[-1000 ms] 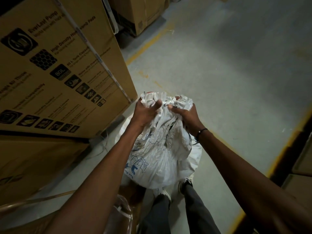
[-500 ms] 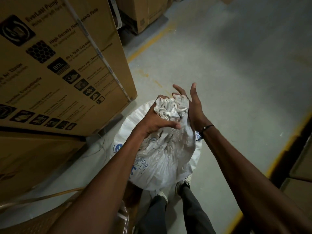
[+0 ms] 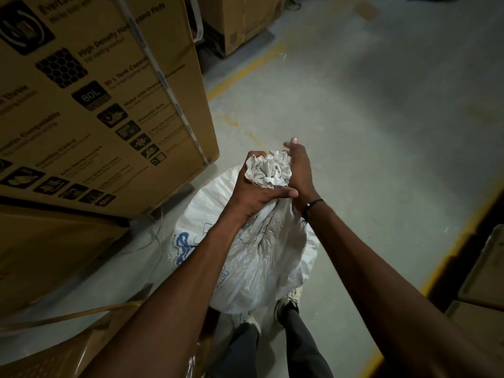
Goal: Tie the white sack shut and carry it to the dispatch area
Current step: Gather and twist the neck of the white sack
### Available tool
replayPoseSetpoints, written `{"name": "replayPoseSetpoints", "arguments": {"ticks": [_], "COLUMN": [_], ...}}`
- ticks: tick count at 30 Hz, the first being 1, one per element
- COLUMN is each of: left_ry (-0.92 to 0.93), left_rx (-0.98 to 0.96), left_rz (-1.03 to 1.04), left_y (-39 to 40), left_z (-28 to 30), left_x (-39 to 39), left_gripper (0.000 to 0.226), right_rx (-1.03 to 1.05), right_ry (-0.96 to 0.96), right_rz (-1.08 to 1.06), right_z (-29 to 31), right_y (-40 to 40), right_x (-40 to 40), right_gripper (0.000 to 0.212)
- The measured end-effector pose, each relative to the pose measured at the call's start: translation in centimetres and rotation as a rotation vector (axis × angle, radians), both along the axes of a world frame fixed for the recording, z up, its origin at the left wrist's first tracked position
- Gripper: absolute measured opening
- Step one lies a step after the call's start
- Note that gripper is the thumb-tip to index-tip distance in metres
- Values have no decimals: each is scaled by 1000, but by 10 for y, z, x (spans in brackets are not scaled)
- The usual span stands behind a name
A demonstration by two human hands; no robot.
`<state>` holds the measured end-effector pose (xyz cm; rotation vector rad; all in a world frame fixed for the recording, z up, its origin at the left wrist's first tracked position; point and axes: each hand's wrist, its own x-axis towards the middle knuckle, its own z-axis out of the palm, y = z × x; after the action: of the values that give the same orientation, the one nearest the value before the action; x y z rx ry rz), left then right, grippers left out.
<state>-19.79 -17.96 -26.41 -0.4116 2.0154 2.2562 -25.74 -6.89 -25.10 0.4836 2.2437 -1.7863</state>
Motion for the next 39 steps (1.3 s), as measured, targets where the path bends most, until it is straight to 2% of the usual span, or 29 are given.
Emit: {"name": "replayPoseSetpoints", "arguments": {"ticks": [2,4,6,9,13,17,19,20,23,25,28,31,33,34,36,38,39], "left_ry": [27,38,28,-9,-68,-185,-253,-276,-302,-313,-336,-312,-259,-247,-253,-279,-305], "left_rx": [19,47,57,76,75,89,150,182,201,194,214,151,142,172,143,-90,-195], "left_rz": [29,65,107,146,-42,-214,-265,-297,-413,-454,-531,-559,-545,-492,-303,-189,-200], "left_y": [3,6,7,4,-9,-36,-47,-50,-46,-43,-52,-77,-93,-98,-103,-100,-97], "left_z": [0,0,0,2,9,21,25,30,51,64,74,60,44,36,12,-14,-25], "left_x": [1,3,4,5,9,6,1,0,-1,-4,-12,-13,-4,4,23,40,47], "left_gripper": [79,79,81,89,111,133,139,133,84,73,80,84,73,72,86,108,119], "right_rx": [131,151,1,-190,-336,-299,-272,-250,-126,-71,-97,-182,-196,-213,-265,-290,-291], "right_ry": [42,106,107,118,181,28,5,16,92,139,163,174,164,154,136,111,93], "right_rz": [-118,-173,-130,121,423,588,666,682,534,347,188,168,180,187,210,247,298], "right_z": [4,5,6,2,6,6,7,6,3,0,-6,-15,-18,-19,-21,-22,-24], "right_y": [2,11,23,42,46,39,35,32,10,-7,-14,-4,1,2,2,2,1], "right_x": [5,17,35,64,90,78,74,72,71,70,66,56,48,44,34,23,18], "right_gripper": [58,57,54,39,70,106,117,119,117,112,83,65,60,51,30,29,30]}}
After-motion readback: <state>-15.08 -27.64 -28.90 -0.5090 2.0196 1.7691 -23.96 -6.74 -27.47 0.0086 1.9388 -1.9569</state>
